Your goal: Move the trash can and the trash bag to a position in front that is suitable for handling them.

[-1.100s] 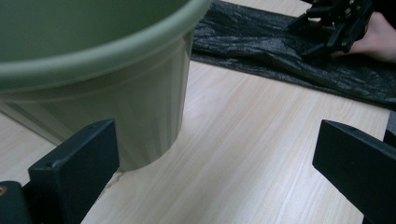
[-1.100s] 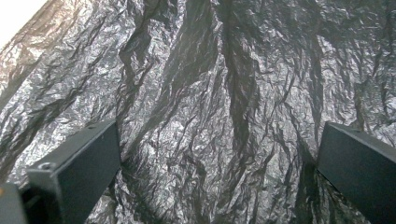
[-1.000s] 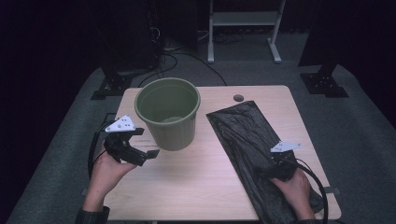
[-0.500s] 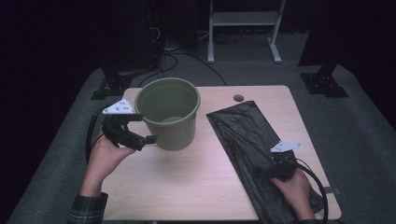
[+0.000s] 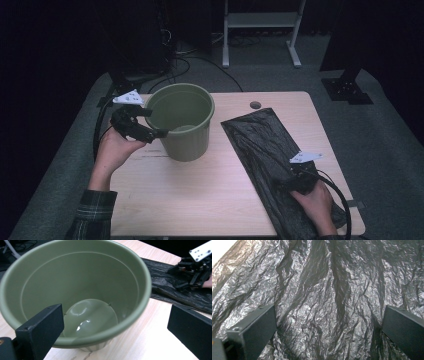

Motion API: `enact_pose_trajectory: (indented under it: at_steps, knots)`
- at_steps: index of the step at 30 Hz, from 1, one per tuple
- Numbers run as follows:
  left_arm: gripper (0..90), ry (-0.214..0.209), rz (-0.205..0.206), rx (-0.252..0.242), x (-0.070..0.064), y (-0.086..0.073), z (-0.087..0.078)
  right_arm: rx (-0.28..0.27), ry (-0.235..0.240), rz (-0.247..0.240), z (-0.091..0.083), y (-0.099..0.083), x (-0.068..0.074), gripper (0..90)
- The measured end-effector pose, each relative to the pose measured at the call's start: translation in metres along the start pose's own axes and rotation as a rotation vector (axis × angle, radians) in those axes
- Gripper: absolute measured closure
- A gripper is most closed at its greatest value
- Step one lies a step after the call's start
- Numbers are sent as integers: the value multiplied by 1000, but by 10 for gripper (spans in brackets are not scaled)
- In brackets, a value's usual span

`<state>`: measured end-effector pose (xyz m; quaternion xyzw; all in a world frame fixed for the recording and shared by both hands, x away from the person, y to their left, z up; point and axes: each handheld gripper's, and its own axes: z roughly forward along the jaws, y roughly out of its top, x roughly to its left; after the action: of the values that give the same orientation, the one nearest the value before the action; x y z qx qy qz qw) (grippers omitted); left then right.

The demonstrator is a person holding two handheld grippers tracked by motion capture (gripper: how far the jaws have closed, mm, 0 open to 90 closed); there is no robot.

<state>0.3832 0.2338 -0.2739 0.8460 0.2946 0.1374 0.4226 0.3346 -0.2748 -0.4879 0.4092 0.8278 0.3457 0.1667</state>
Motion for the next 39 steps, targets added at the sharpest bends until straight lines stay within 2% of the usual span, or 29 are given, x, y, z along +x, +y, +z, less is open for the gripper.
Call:
enact_pose_trajectory:
  at_steps: [16,23,28,35,39]
  knots:
    - [0,40,-15,16,36,9,8,0,0,1,0,0,0,0]
    - [0,60,-37,37,54,3,14,1,0,1,0,0,0,0]
    - [0,62,-35,59,60,0,19,0,0,0,0,0,0,0]
    - [0,70,-54,77,66,-12,27,0,1,0,0,0,0,0]
    - [0,50,-85,49,70,-18,28,0,0,0,0,0,0,0]
